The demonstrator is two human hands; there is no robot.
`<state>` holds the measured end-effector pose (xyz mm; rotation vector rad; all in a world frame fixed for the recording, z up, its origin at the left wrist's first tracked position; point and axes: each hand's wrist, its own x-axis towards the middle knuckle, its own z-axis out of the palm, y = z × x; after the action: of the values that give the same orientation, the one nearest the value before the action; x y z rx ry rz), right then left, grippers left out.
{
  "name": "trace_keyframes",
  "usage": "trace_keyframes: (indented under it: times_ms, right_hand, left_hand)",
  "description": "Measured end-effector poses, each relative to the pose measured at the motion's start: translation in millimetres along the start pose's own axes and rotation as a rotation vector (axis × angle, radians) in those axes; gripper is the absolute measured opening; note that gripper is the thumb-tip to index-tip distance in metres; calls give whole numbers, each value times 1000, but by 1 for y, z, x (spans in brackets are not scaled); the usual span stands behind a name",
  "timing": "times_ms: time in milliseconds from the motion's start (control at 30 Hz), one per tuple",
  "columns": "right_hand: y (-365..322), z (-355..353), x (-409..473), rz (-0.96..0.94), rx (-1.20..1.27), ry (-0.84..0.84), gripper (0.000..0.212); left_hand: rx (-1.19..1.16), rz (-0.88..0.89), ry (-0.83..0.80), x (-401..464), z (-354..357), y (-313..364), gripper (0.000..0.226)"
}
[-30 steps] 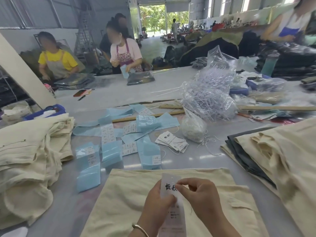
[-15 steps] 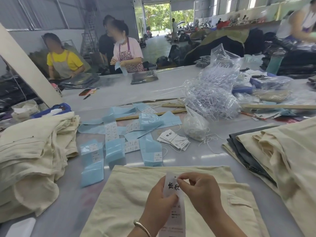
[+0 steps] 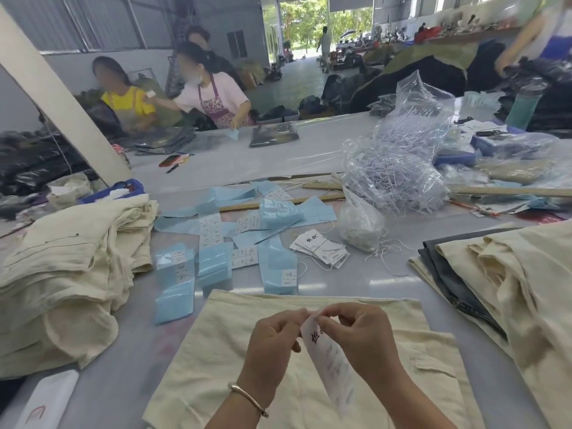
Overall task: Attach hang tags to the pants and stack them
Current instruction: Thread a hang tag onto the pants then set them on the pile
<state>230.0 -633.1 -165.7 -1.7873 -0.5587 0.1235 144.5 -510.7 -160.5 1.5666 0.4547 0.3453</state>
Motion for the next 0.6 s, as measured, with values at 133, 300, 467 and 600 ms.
trace_keyframes:
  times_ms: [133,300,467,600]
  right_hand:
    - [5,-14,0,-2,-1,21,28]
    - [19,-63,-6,59,-157,54,20]
    - [31,-123,-16,126,-171,183,42]
    - [29,-154,-25,153,127,106,35]
  left_hand:
    - [38,43,27,8,16,-5,13]
    - [171,77,-56,22,62,-9,9]
    - [333,219,-174,34,117,2,9]
    - [233,272,-319,35,151,11,6]
